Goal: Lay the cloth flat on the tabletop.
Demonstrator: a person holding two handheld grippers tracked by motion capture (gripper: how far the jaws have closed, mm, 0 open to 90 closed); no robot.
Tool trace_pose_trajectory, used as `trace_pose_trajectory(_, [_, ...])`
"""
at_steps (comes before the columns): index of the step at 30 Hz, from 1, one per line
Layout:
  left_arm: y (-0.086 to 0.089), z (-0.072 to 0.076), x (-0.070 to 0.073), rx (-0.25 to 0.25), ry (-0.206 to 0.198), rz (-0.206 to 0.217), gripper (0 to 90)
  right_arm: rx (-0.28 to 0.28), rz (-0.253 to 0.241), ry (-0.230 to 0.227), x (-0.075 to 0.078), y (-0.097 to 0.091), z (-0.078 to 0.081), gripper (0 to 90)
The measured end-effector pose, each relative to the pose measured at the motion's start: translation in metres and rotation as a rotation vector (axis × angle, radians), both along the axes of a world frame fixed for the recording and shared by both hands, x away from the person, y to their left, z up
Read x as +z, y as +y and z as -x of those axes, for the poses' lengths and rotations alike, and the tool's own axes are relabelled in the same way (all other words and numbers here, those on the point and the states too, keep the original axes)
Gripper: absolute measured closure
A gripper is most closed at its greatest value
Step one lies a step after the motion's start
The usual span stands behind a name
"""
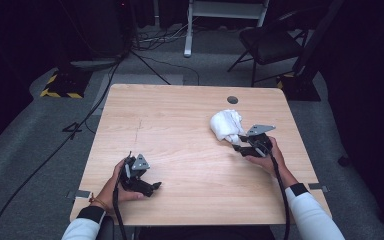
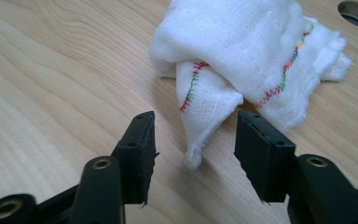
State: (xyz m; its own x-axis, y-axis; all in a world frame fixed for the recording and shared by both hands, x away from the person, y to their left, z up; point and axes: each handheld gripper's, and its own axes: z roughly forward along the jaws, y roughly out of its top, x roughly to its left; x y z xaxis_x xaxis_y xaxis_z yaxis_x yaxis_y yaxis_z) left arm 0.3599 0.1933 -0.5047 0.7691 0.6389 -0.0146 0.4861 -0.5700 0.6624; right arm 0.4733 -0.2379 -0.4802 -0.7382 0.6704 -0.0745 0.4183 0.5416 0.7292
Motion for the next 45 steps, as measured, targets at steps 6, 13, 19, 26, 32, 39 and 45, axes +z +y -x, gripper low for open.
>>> trace_pose_trajectory(6, [-0.001, -0.001, 0.0, -0.006, -0.002, 0.001, 1.2, -0.014, 0.018, 0.029, -0.01, 0.006, -0.008, 74.4])
trace_pose_trajectory(13, [-0.007, -0.003, 0.001, -0.002, 0.008, -0.006, 1.2, 0.041, 0.023, 0.031, -0.006, 0.001, 0.0, 85.4])
trace_pose_trajectory(19, [-0.022, -0.007, 0.003, -0.008, 0.023, -0.025, 2.2, 0.05, 0.025, 0.015, 0.001, -0.011, 0.014, 85.5])
trace_pose_trajectory(26, [-0.047, -0.014, 0.008, -0.057, 0.017, -0.023, 16.1, 0.061, 0.008, 0.017, 0.005, -0.023, 0.032, 85.4])
trace_pose_trajectory(32, [-0.084, -0.028, 0.012, -0.115, 0.022, -0.023, 16.1, 0.084, 0.024, 0.023, 0.003, -0.027, 0.048, 85.3])
trace_pose_trajectory(39, [-0.142, -0.047, 0.03, -0.193, -0.03, 0.026, 18.1, 0.085, 0.017, 0.032, 0.002, -0.035, 0.06, 85.3])
trace_pose_trajectory(45, [-0.192, -0.066, 0.038, -0.24, -0.068, 0.079, 18.2, 0.084, 0.023, 0.035, 0.0, -0.04, 0.065, 85.3])
